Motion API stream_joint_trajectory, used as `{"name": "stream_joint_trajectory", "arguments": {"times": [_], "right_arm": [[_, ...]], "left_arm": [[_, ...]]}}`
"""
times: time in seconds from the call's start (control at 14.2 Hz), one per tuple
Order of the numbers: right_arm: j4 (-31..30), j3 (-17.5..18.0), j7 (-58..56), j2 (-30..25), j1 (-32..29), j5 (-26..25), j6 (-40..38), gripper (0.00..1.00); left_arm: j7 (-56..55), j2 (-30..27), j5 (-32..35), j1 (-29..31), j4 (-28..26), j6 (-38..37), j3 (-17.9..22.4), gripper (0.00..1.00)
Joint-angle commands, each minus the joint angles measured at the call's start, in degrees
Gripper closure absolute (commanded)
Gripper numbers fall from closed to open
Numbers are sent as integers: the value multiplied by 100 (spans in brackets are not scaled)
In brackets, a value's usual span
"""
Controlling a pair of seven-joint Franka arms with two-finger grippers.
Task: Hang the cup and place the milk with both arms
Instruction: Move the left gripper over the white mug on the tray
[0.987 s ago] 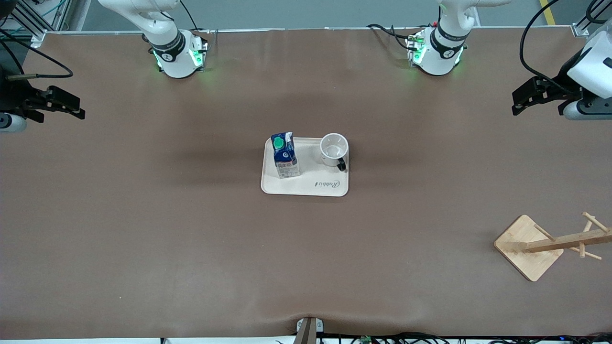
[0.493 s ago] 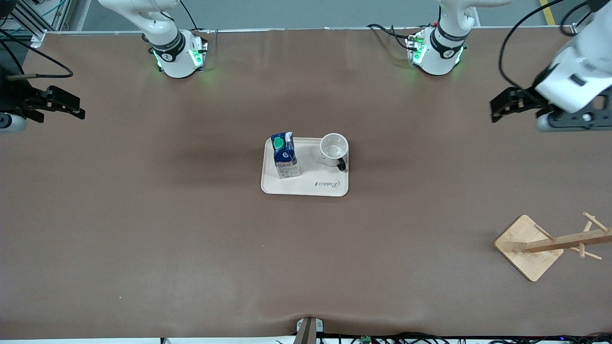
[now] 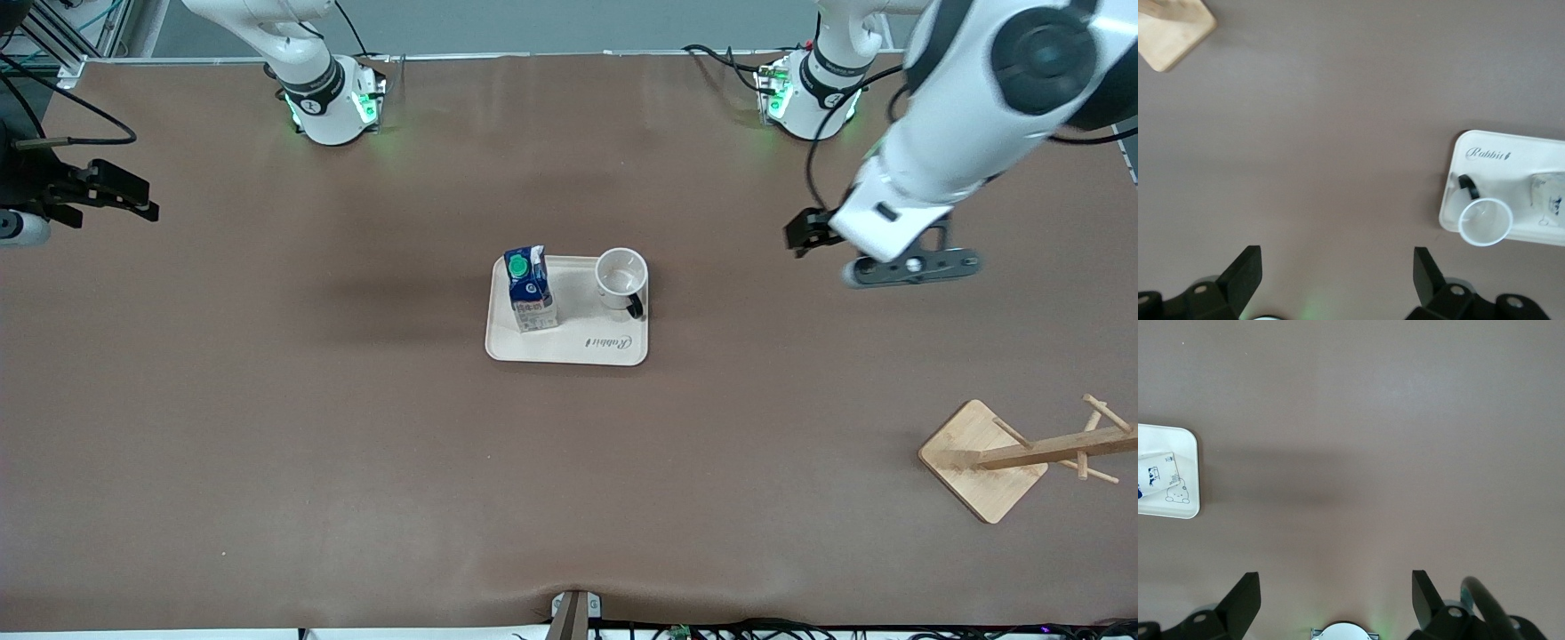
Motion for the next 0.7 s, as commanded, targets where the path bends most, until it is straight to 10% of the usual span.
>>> {"name": "stream_joint_trajectory", "arguments": {"times": [0.0,0.63], "right_arm": [[9,79,55,-62,-86,36,-64,0],[9,79,47,-62,-60,36,-72,0]], "left_arm": [[-587,-55,-77,39,-567,593,-400,0],[-2635,471,11,-663,-1835,2484,-832,0]]}}
